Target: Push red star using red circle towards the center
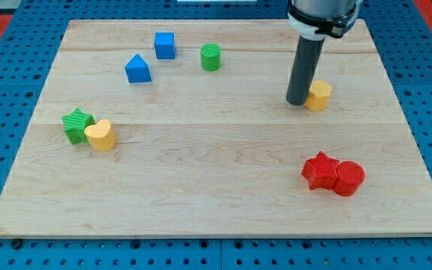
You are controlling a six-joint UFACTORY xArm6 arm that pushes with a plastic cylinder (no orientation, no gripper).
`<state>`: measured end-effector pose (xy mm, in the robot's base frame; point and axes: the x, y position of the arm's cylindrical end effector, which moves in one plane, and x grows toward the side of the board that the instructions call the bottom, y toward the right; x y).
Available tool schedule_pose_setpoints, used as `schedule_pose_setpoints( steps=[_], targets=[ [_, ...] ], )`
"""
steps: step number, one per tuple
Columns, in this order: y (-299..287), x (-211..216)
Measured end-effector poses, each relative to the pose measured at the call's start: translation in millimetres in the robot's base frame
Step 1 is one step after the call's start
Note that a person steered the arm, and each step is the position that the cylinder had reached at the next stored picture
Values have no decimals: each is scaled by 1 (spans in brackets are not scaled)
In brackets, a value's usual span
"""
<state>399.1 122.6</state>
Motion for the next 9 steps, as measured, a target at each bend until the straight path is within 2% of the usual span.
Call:
schedule_pose_setpoints(
  steps=[1, 4, 6, 7, 9],
  targets=[
    [-16, 8],
    [95, 67],
    [139, 138],
    [135, 165],
    [91, 167]
  ],
)
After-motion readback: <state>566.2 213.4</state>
